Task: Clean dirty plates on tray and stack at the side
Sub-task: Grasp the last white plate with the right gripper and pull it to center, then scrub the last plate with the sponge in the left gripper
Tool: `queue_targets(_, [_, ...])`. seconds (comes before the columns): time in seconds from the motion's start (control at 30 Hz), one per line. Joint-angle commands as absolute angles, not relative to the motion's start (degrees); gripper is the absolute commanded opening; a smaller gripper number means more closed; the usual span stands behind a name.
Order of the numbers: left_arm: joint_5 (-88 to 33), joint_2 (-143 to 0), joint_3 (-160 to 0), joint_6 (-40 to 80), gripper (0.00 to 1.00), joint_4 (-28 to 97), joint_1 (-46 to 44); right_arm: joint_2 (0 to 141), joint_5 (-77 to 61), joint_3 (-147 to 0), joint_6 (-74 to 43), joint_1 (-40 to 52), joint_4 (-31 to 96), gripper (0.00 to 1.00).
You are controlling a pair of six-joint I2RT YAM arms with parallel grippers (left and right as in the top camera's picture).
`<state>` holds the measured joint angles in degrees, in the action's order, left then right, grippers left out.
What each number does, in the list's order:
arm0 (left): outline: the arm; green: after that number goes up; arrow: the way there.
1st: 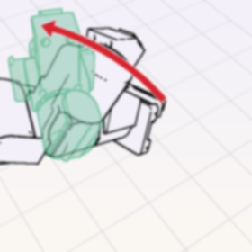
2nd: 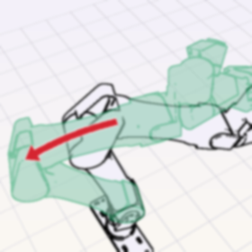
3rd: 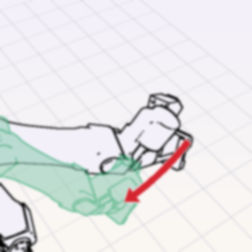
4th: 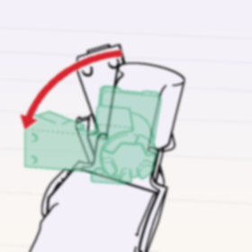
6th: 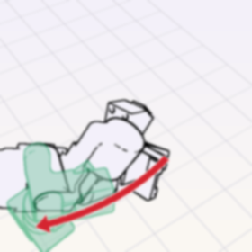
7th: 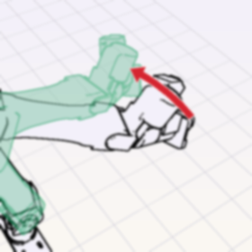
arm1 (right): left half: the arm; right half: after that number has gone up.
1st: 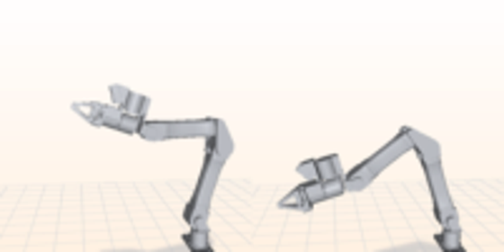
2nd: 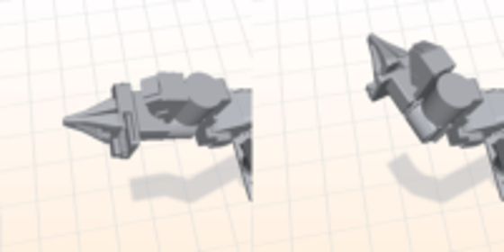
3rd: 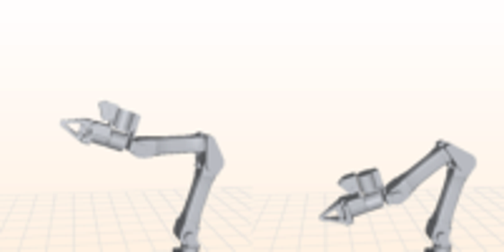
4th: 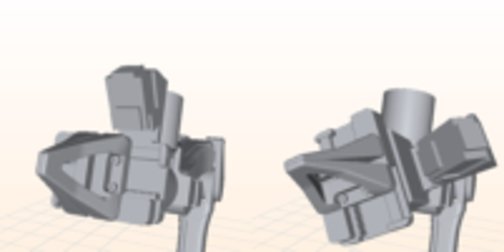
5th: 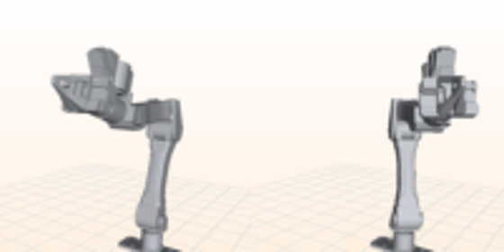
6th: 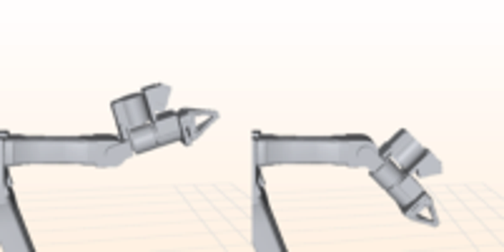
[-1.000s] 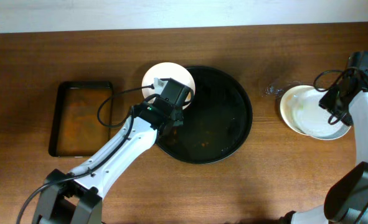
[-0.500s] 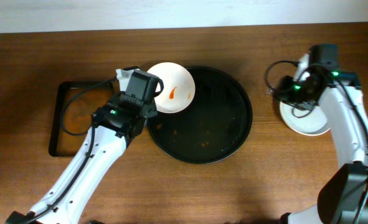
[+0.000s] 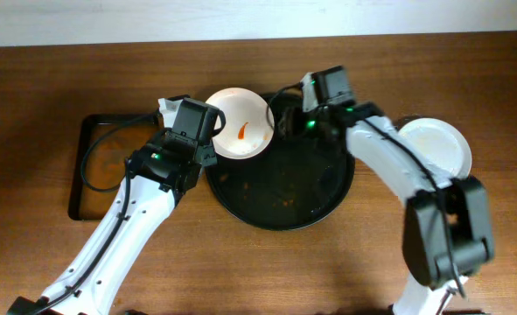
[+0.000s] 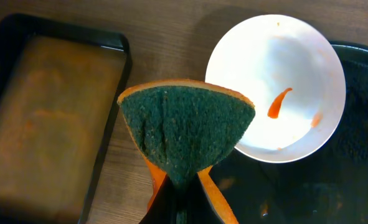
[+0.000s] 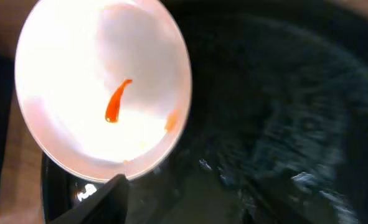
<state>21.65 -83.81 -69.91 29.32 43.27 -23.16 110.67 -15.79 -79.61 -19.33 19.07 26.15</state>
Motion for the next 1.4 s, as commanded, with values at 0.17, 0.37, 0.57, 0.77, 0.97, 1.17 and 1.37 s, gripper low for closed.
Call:
queue_targets(0.17, [22.1, -83.3, -70.5, 28.4, 0.01, 43.0, -22.9, 119.9, -11.8, -80.2, -31.0, 25.2, 20.1, 0.41])
queue_targets(0.37, [22.1, -83.3, -70.5, 28.4, 0.01, 43.0, -22.9, 122.4, -12.4, -80.2, -32.0, 27.1, 18.7, 0.1])
queue_targets(0.57, [22.1, -83.3, -70.5, 28.4, 0.01, 43.0, -22.9, 120.7, -11.2, -80.2, -31.3, 24.6, 30.3, 0.04])
queue_targets(0.77, [22.1, -83.3, -70.5, 28.4, 0.01, 43.0, -22.9, 114.0, -9.8, -81.2, -13.8, 16.9, 42.4, 0.04])
queue_targets(0.97, [16.8, -83.5, -70.5, 28.4, 0.01, 42.4, -22.9, 110.6, -9.8, -82.4, -3.2, 15.2, 52.7, 0.04])
queue_targets(1.17, [0.1, -87.5, -70.5, 28.4, 0.01, 37.3, -22.9, 110.7, -9.7, -82.3, -3.4, 16.9, 54.7, 0.04])
queue_targets(1.37, [-17.1, -97.3, -70.5, 30.1, 0.01, 30.1, -22.9, 110.7, -9.7, -82.3, -3.9, 16.9, 56.3, 0.04])
